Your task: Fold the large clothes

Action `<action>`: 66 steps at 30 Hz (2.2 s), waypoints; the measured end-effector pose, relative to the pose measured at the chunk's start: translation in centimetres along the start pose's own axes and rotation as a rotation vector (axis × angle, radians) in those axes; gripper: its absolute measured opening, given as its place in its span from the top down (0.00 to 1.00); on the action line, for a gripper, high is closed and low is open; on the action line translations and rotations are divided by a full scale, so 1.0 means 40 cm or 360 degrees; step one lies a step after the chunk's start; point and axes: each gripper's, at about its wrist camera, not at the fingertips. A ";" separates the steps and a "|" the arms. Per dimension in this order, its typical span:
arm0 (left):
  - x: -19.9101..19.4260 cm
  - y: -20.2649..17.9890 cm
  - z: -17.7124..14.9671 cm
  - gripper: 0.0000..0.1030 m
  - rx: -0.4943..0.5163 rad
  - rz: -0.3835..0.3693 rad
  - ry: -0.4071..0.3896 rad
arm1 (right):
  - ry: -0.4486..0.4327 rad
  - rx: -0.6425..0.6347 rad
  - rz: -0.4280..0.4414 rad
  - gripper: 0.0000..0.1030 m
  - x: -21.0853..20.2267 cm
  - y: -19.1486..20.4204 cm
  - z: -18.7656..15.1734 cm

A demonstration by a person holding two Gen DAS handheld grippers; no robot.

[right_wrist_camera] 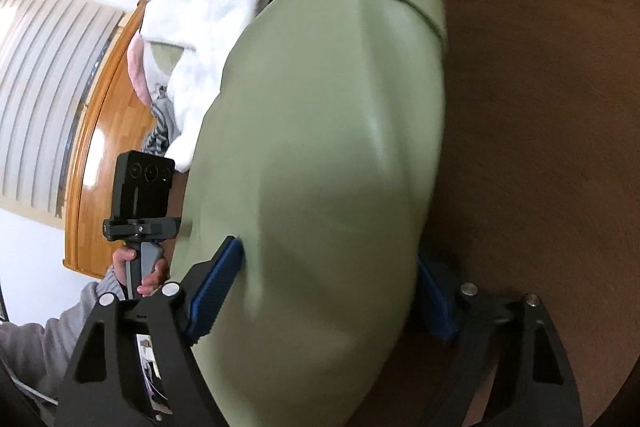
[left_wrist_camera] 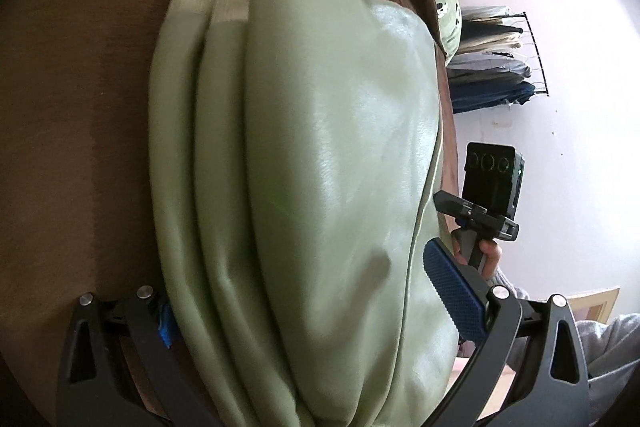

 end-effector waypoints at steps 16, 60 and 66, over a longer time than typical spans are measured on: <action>0.067 -0.077 -0.021 0.08 0.0009 0.0051 0.0007 | 0.0038 -0.0005 -0.0064 0.29 0.032 0.005 0.004; 0.079 -0.114 -0.042 0.69 -0.0050 0.0387 -0.0244 | -0.0029 -0.0193 -0.0544 0.55 0.077 0.104 0.004; 0.068 -0.152 -0.044 0.75 -0.0055 0.0397 -0.0263 | -0.0034 -0.0157 -0.0436 0.72 0.048 0.126 0.017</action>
Point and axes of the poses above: each gripper's, at about its wrist camera, not at the fingertips, and x roughly the way its jaws point, y to its left, z to its top, and after that the axes turned 5 degrees about z, right-handed
